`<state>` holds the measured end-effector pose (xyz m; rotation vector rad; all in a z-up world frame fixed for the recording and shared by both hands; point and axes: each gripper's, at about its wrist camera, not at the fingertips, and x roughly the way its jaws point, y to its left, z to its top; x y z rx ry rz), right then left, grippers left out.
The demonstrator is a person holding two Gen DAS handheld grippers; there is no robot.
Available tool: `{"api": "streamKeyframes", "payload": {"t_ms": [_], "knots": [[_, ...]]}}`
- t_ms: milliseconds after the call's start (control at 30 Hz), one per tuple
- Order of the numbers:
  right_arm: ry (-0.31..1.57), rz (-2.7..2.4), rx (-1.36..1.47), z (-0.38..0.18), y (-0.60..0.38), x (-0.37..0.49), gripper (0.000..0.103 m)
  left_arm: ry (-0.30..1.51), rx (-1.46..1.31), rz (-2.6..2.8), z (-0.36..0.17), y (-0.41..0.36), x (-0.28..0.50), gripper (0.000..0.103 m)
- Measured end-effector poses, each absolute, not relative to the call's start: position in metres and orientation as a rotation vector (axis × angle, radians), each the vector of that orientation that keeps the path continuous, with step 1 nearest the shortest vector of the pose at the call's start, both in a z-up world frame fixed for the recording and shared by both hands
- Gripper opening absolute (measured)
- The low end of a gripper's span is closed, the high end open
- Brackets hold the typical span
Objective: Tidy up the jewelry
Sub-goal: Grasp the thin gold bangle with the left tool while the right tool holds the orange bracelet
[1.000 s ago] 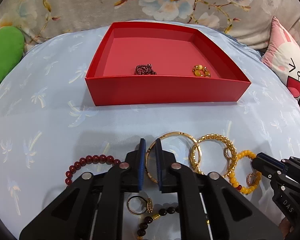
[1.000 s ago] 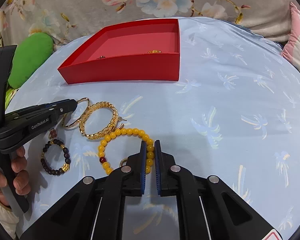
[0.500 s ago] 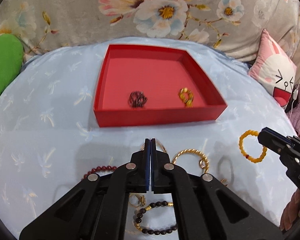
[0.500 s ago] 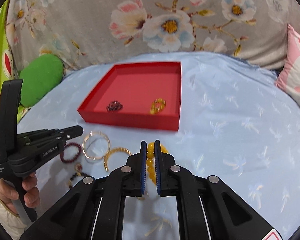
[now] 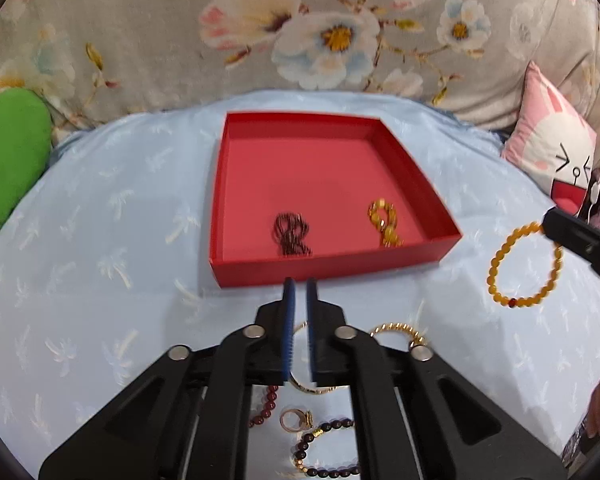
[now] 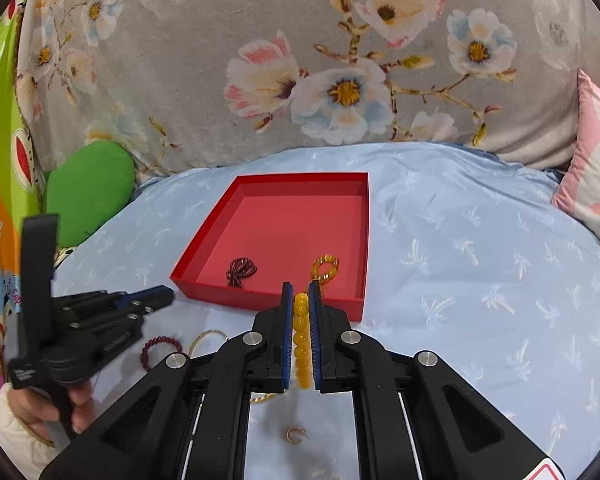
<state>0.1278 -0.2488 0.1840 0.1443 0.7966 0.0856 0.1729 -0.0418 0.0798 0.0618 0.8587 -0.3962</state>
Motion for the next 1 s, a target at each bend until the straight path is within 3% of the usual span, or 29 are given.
{"api": "streamKeyframes", "payload": {"t_ms": [67,100,433,533,733,800,833,1000], "knots": [[0.802,0.090,0.156,0.181,-0.249,0.123,0.008,0.874,0.075,-0.388,0.067,-0.044,0.173,0.041],[0.805,0.092,0.160,0.180,-0.248,0.121,0.008,0.873,0.087,-0.376,0.061,-0.045,0.172,0.044],[0.828,0.106,0.180,0.168,-0.247,0.115,0.008,0.926,0.175,-0.379,0.019,-0.062,0.163,0.045],[0.834,0.107,0.183,0.167,-0.247,0.116,0.008,0.930,0.175,-0.375,0.014,-0.064,0.161,0.056],[0.843,0.101,0.194,0.163,-0.248,0.119,0.008,0.920,0.205,-0.355,0.008,-0.072,0.158,0.061],[0.846,0.099,0.200,0.162,-0.248,0.118,0.008,0.919,0.207,-0.350,0.008,-0.073,0.158,0.059],[0.848,0.099,0.202,0.161,-0.248,0.117,0.008,0.918,0.204,-0.347,0.009,-0.073,0.158,0.052],[0.849,0.103,0.211,0.160,-0.247,0.110,0.008,0.933,0.169,-0.358,0.018,-0.070,0.157,0.052]]}}
